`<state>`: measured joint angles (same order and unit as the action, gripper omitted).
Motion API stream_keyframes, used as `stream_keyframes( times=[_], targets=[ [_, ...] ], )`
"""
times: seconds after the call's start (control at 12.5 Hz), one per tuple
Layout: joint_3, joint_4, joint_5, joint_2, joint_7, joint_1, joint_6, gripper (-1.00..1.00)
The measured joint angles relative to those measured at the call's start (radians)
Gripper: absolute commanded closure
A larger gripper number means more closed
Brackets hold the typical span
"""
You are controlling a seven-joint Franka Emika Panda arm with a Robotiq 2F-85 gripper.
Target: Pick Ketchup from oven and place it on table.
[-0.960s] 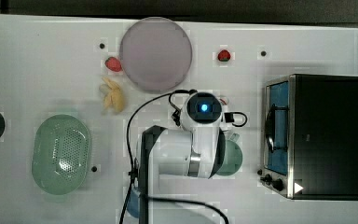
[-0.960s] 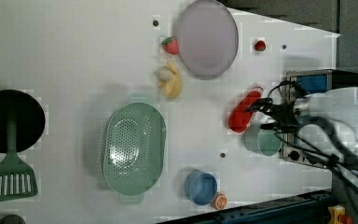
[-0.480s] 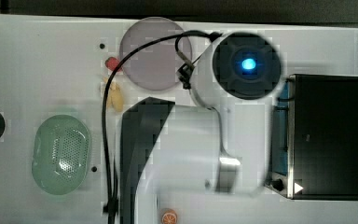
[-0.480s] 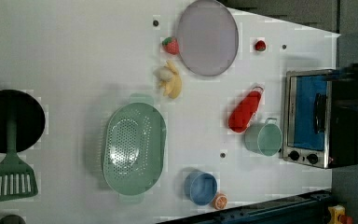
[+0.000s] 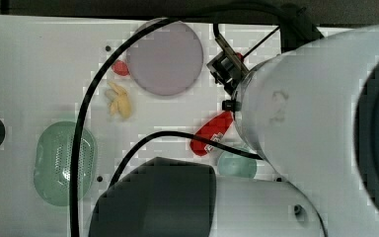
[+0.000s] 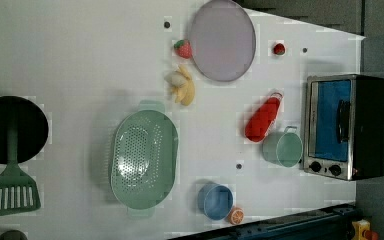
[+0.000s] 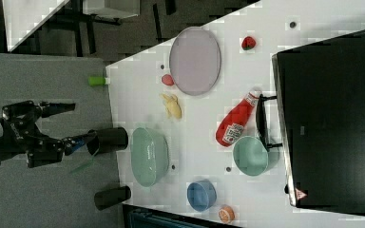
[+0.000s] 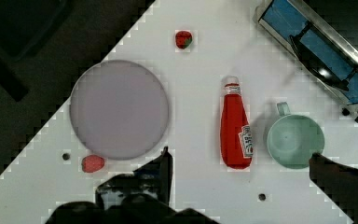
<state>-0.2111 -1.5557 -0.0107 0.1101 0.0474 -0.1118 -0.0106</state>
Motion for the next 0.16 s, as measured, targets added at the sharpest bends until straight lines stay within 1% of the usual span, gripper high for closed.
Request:
stream_keyframes(
  times=[0.08, 0.16],
  targets=[
    [-0.002, 0.0, -0.004, -0.005, 0.0, 0.0, 0.013, -1.0],
    [0.004, 0.004, -0.029, -0.019, 0.0, 0.005, 0.012, -1.0]
  ],
)
